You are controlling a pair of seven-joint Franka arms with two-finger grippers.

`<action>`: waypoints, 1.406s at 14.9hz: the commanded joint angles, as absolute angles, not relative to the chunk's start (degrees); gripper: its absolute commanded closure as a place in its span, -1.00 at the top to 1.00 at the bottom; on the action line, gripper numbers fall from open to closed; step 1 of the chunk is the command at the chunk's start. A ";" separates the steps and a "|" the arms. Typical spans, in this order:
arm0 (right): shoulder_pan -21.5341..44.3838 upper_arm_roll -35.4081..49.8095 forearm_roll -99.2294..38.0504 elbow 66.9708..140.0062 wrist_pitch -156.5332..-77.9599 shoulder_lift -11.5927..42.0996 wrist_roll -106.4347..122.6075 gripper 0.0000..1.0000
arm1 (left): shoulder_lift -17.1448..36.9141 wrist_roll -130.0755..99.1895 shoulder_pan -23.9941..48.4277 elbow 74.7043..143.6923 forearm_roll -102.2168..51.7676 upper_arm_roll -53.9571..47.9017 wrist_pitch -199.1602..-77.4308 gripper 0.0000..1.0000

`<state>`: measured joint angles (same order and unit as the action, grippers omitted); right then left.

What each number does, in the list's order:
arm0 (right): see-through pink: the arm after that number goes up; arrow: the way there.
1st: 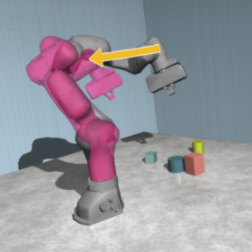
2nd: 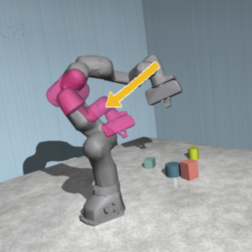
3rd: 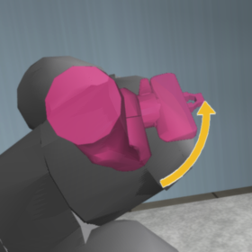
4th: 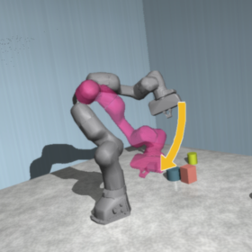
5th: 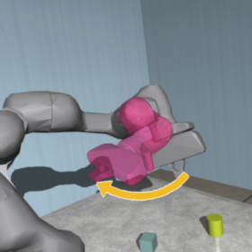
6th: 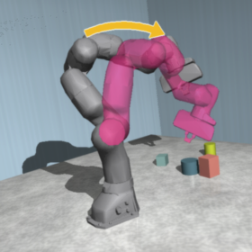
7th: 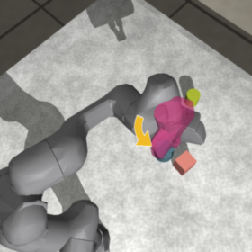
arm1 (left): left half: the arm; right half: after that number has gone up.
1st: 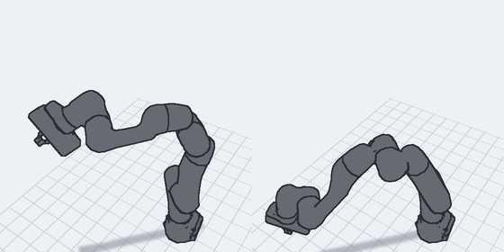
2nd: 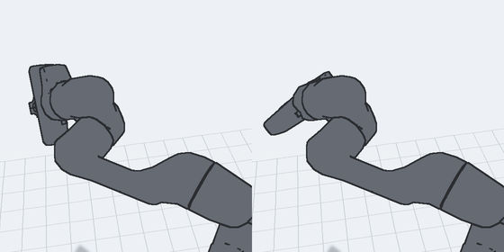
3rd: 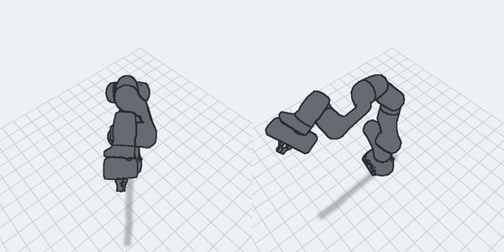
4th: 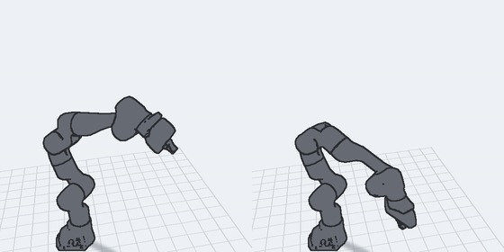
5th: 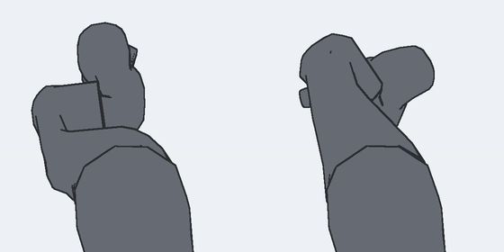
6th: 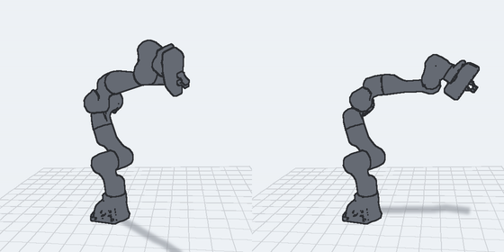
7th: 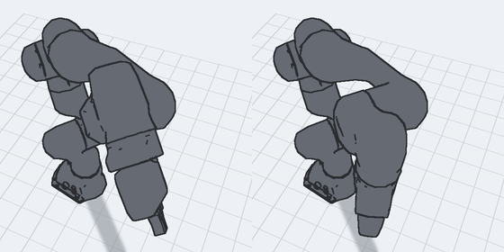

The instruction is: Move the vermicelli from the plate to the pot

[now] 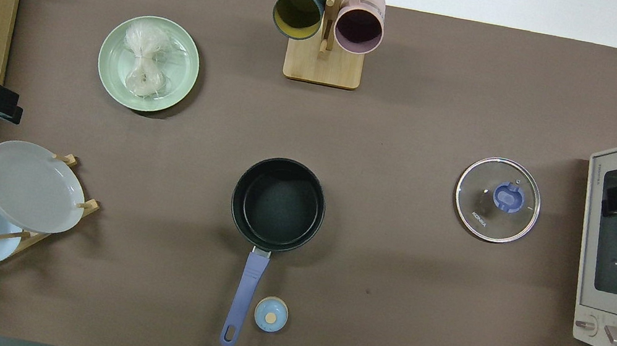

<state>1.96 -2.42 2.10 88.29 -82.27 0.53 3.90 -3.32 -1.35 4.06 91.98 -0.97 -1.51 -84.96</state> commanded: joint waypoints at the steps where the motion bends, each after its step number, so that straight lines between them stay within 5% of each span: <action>1: 1.49 -2.11 1.05 88.07 -82.44 0.26 3.96 1.00 | -4.04 -0.62 3.96 92.81 -0.53 -1.67 -85.87 1.00; 12: 1.50 -2.02 0.97 88.15 -82.70 0.26 3.95 1.00 | -4.04 -0.62 3.96 92.81 -0.53 -1.67 -86.13 1.00; 21: 3.95 -1.76 1.06 94.21 -90.86 0.08 4.04 1.00 | -3.43 -0.88 4.13 92.37 -3.34 -1.76 -88.15 1.00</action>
